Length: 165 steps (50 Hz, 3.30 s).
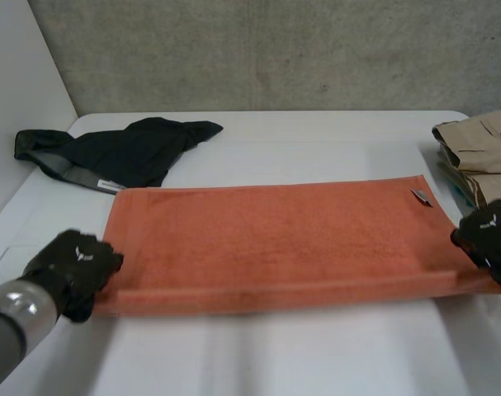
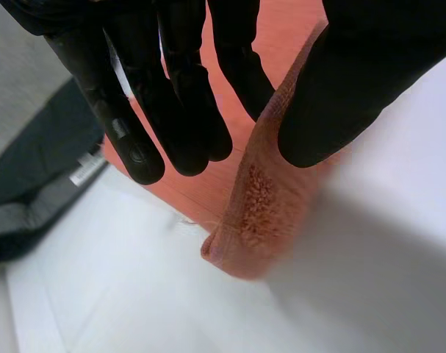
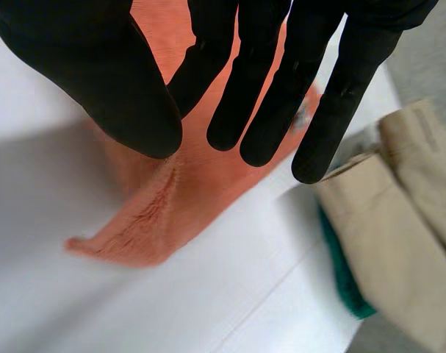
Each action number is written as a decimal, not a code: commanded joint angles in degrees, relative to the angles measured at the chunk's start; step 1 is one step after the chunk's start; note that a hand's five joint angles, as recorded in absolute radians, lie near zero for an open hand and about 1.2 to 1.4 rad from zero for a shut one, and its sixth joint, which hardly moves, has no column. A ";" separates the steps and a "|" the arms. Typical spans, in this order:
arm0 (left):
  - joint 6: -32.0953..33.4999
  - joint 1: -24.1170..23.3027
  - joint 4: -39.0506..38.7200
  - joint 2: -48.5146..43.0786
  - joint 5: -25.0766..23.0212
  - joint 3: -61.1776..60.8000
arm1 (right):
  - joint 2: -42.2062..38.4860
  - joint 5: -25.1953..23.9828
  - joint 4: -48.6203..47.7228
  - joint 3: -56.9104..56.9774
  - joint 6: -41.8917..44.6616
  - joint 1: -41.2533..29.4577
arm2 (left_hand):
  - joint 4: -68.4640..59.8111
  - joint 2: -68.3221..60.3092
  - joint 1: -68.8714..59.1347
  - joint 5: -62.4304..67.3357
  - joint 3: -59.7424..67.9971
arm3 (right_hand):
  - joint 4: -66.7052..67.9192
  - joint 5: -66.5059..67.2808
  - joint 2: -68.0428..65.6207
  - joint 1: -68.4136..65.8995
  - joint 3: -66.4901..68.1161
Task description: Fold the laundry.
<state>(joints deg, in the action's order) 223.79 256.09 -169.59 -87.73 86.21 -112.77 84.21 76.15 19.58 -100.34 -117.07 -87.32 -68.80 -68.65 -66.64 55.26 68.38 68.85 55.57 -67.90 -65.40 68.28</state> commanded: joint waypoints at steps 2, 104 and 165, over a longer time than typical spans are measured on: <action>-0.55 -1.21 -17.69 -18.78 0.18 12.20 | -14.42 1.89 -20.71 6.91 -4.30 -6.19 | -11.20 -11.35 -13.36 14.74 11.62 | 11.15 14.43 -12.10 -14.60 11.72; -19.10 -2.70 -28.77 -14.23 3.79 14.86 | -18.81 2.88 -39.41 18.06 -5.71 -25.92 | 58.80 58.65 56.64 -55.26 -58.38 | 11.15 14.43 -12.10 -14.60 11.72; -21.91 -4.28 -31.50 -13.35 2.47 9.58 | -32.88 0.40 -27.22 23.96 -35.34 -6.37 | 58.80 58.65 56.64 -55.26 -58.38 | -23.80 -20.52 22.86 20.35 -23.23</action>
<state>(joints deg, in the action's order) 201.83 251.79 -201.08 -101.00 88.69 -103.13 52.92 75.19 -4.61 -77.31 -156.86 -93.34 -11.66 -11.87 -11.28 2.76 12.30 34.03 24.28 -34.17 -33.94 34.39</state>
